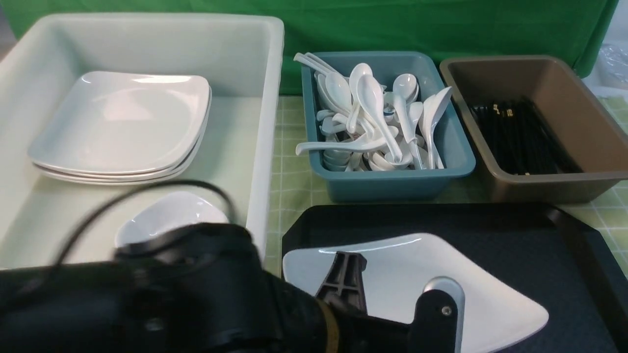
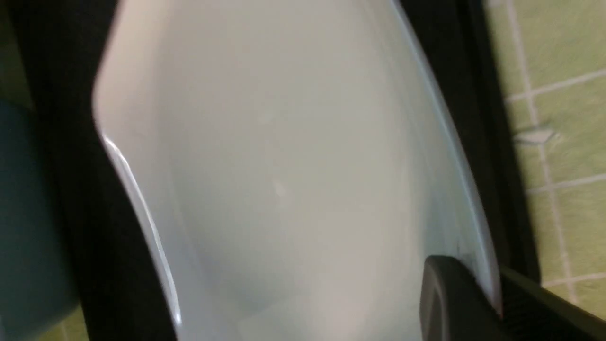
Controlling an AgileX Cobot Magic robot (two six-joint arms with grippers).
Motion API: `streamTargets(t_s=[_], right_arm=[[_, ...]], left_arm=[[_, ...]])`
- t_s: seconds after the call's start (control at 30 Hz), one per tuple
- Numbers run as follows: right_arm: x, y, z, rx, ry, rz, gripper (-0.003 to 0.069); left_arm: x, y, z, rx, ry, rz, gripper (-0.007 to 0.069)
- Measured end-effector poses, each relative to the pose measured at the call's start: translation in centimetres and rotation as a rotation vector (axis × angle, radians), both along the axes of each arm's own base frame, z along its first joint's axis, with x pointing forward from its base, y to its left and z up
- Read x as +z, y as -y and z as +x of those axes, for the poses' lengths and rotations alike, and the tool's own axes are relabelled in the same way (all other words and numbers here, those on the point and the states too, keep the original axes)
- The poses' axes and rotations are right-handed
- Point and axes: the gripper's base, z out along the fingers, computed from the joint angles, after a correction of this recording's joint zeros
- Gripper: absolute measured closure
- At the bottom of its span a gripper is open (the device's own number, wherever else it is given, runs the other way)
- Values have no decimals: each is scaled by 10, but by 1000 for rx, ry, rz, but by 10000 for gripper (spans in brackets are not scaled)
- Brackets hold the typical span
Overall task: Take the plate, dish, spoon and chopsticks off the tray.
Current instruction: Use the left arm to put the plate into the large storage box on the left
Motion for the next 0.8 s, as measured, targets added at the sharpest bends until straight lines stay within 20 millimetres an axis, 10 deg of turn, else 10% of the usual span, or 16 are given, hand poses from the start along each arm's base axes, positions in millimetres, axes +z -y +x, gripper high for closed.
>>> streamTargets(t_s=[0.27,0.5,0.8], right_arm=[[5,6,8,-129,60,44,448],[7,10,11,-186,84,50,617],[18,-1,15,-150,161,168,634]], left_arm=[[49,-26,-17,24,6,-194,595],[92,-36,-20,24,90,-347,595],[141,-70,43,332,315,-390,594]])
